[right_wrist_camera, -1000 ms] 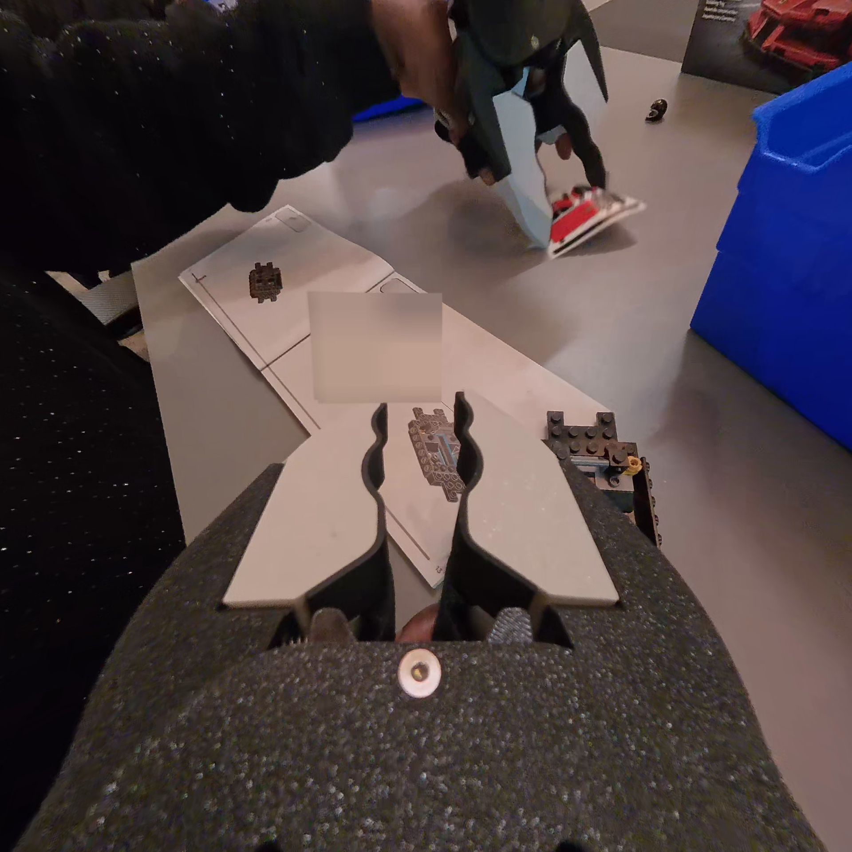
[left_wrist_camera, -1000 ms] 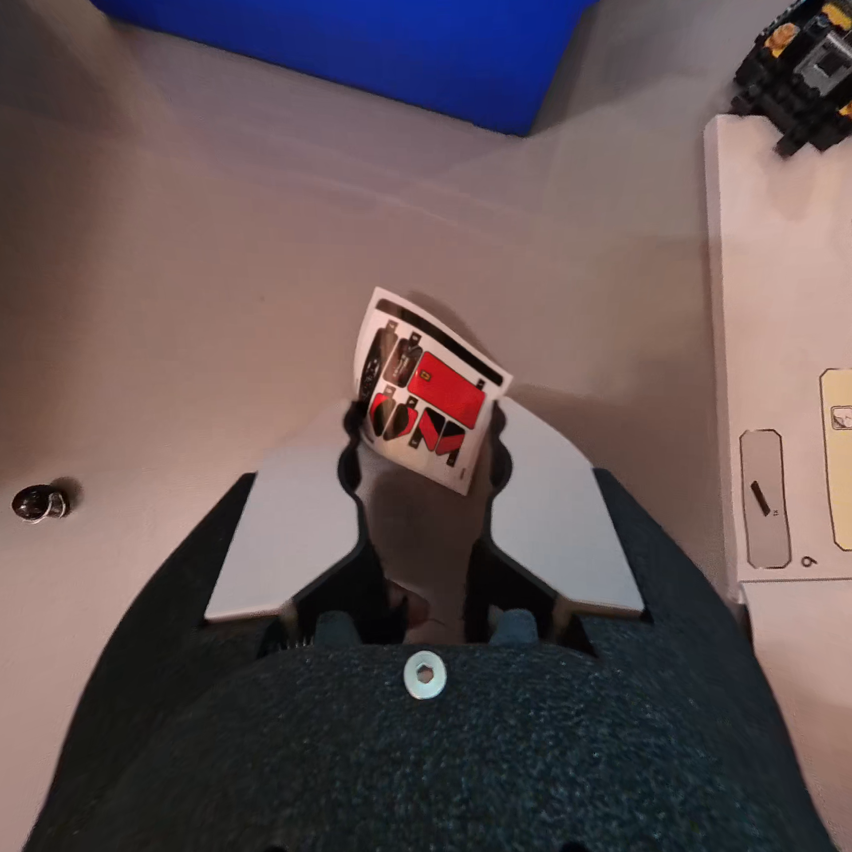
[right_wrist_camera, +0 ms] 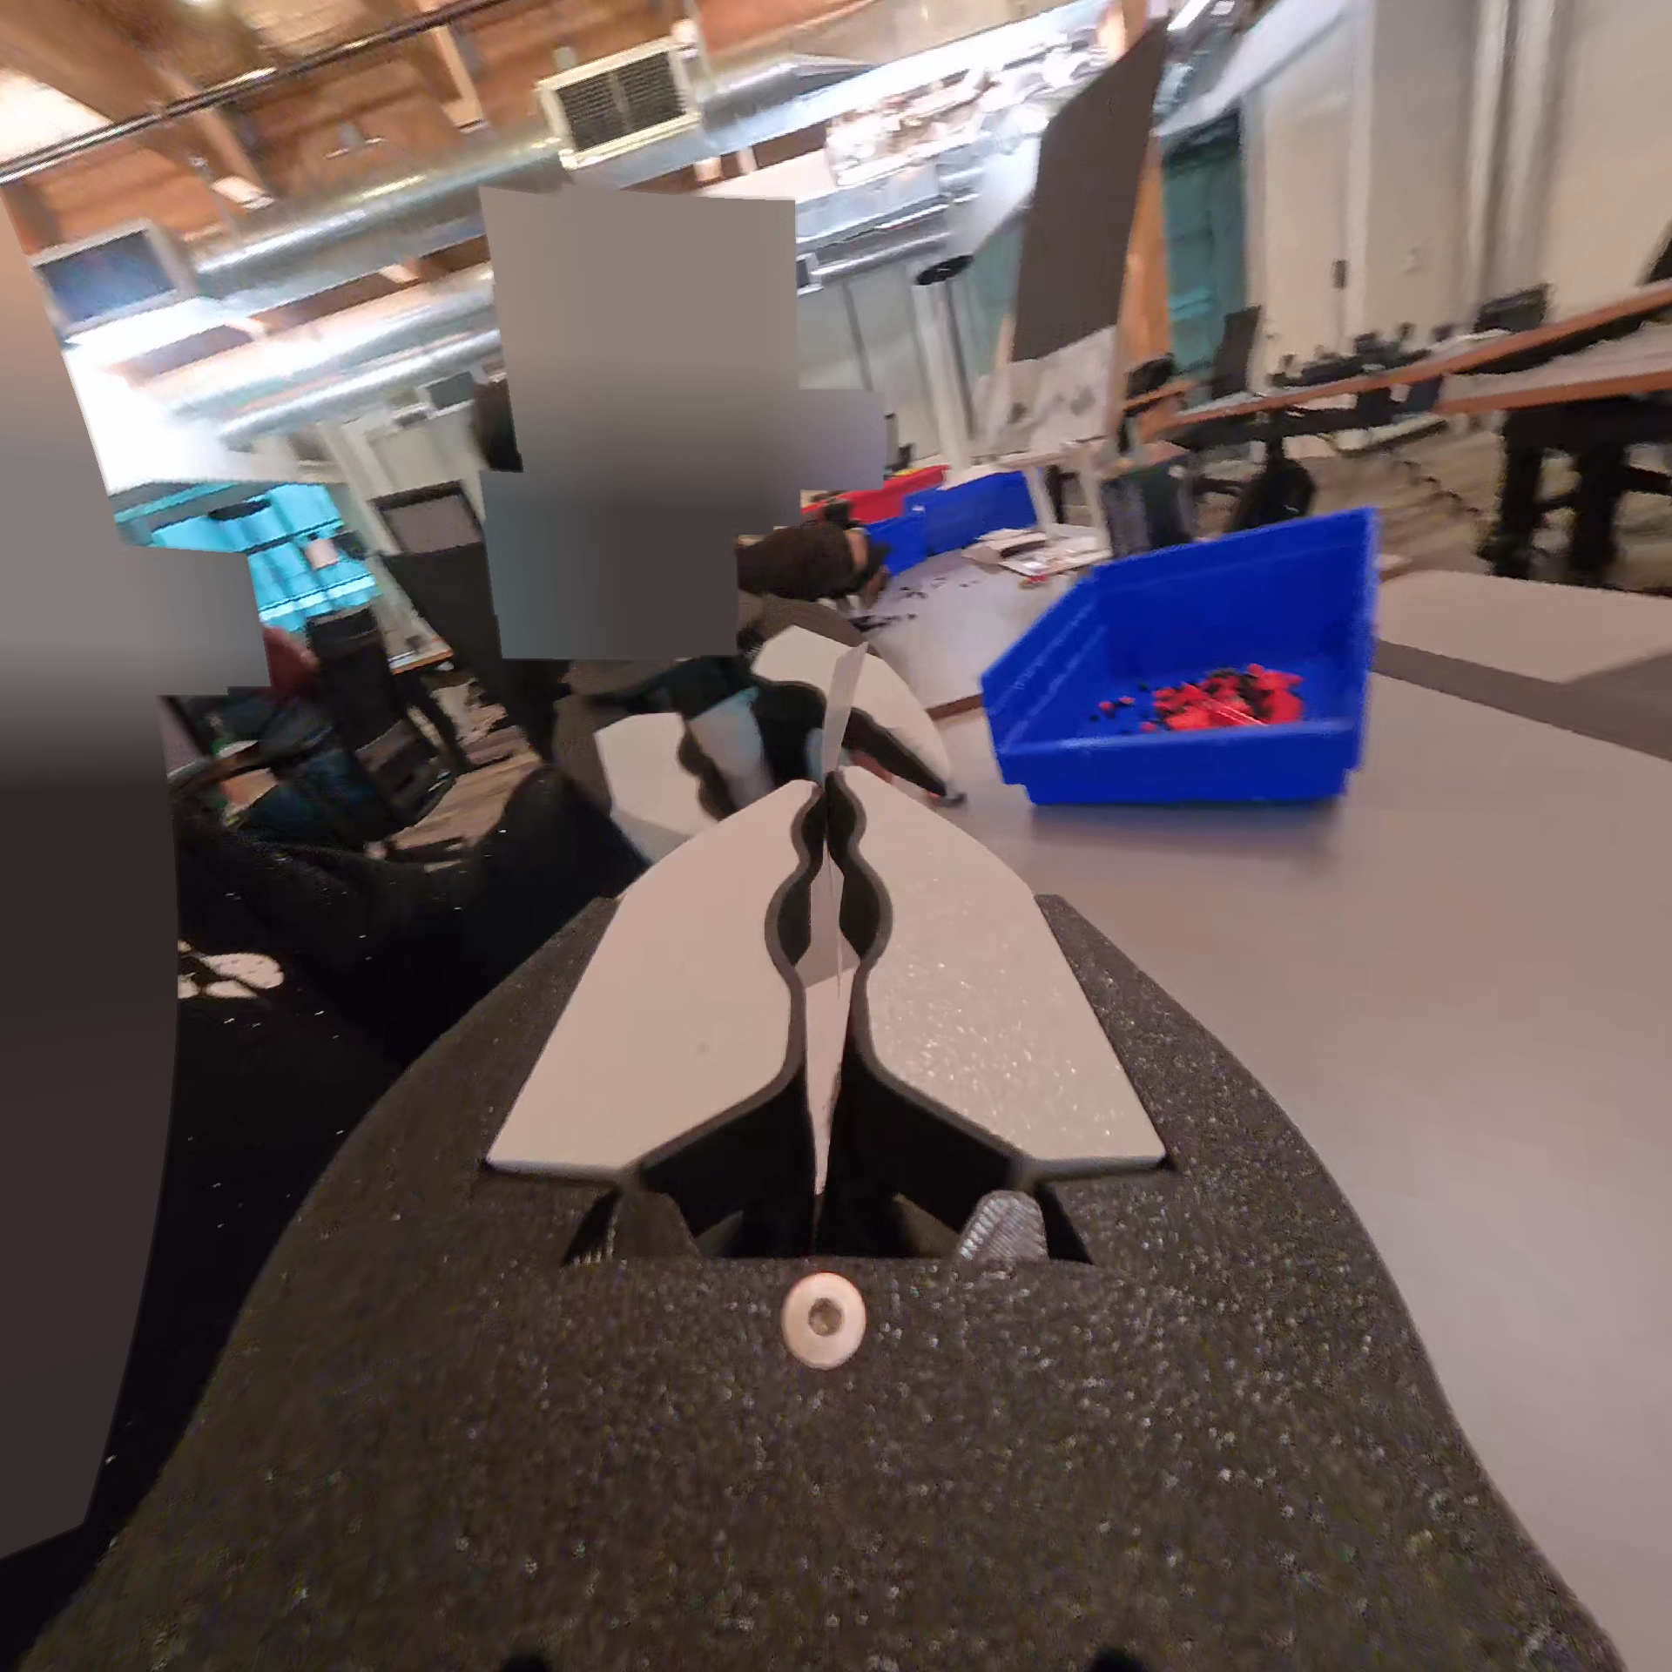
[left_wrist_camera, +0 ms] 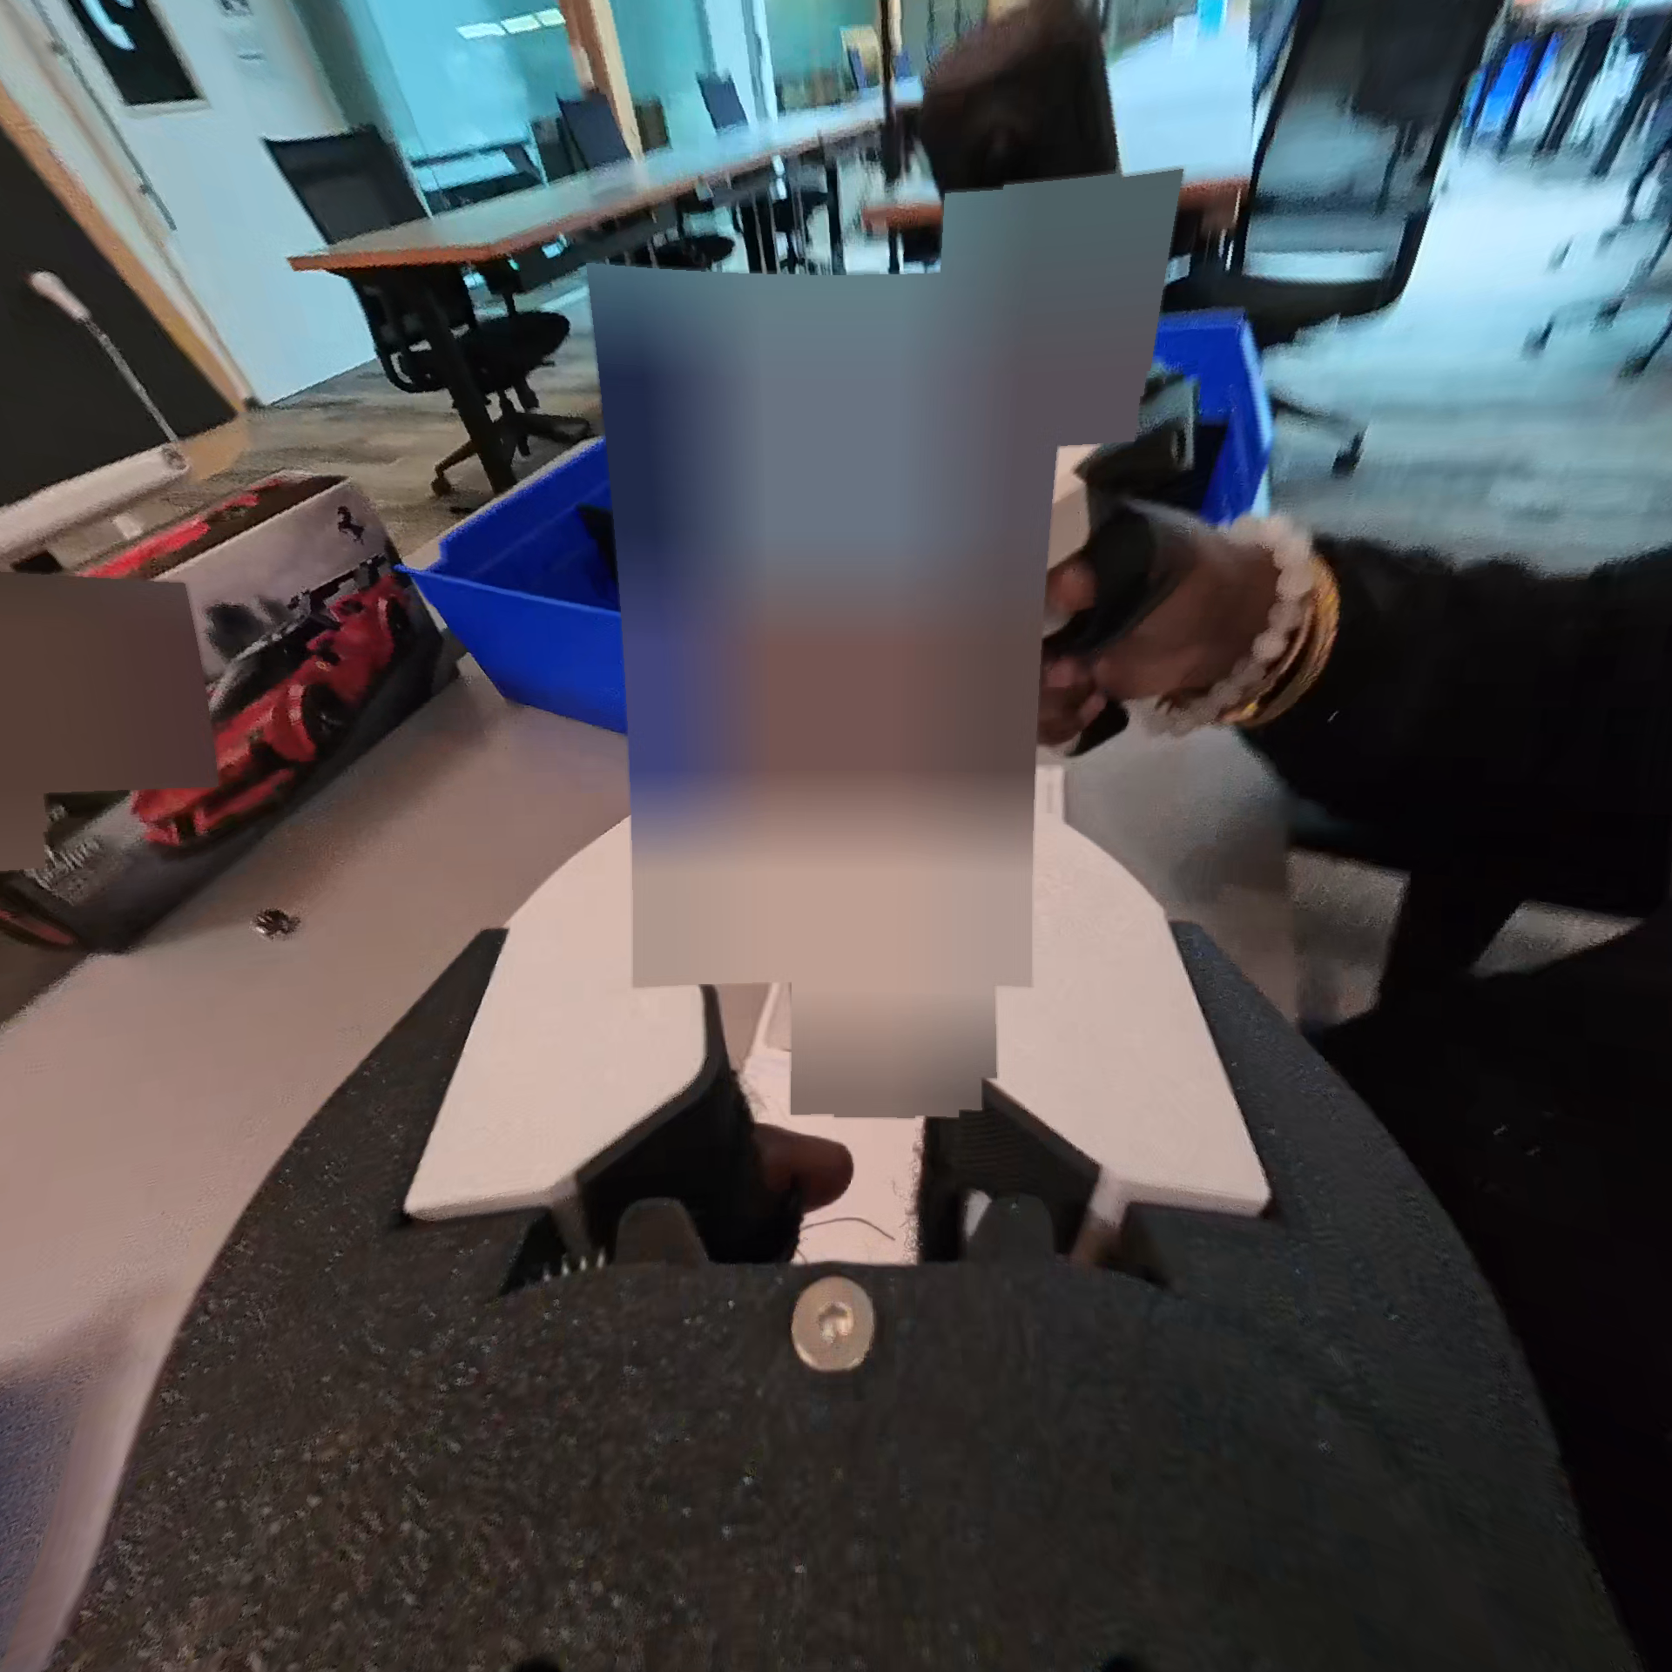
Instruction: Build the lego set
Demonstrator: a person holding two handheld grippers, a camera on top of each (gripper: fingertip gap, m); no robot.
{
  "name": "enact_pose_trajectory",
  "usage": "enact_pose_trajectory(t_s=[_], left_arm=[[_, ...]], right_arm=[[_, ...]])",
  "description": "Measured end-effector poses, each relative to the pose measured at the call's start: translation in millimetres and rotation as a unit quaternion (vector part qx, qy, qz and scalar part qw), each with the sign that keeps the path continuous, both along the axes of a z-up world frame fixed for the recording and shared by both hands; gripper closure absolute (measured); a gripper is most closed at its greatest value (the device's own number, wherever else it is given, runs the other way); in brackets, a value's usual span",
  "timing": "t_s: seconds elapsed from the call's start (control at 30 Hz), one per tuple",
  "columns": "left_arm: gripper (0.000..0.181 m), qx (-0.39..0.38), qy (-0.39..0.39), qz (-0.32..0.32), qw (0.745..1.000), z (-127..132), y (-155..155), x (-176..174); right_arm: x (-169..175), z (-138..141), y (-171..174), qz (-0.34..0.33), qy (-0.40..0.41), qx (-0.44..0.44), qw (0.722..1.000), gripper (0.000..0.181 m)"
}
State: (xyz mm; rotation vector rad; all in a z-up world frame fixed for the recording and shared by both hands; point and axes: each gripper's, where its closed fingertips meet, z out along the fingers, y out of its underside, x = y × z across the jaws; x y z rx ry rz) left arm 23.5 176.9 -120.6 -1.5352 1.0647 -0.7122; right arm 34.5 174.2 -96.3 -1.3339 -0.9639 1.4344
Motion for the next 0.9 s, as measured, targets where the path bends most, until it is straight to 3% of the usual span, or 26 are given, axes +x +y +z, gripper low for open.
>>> enact_pose_trajectory(t_s=[0.23, 0.37, 0.7, 0.9], left_arm=[[0.157, -0.052, -0.168, -0.043, 0.984, 40, -33, -19], [0.173, -0.026, -0.169, -0.062, 0.983, 47, -40, -19], [0.176, -0.056, -0.159, -0.060, 0.984, 8, -26, -18], [0.176, -0.084, -0.169, -0.063, 0.980, -2, -20, -19]], right_arm=[[-29, 24, -31, 0.053, -0.029, 0.066, 0.996, 0.181], [-33, 24, -32, 0.054, -0.031, 0.063, 0.996, 0.181], [-34, -20, -21, 0.062, -0.053, 0.003, 0.997, 0.181], [-36, -30, -15, 0.074, -0.047, -0.038, 0.995, 0.181]])
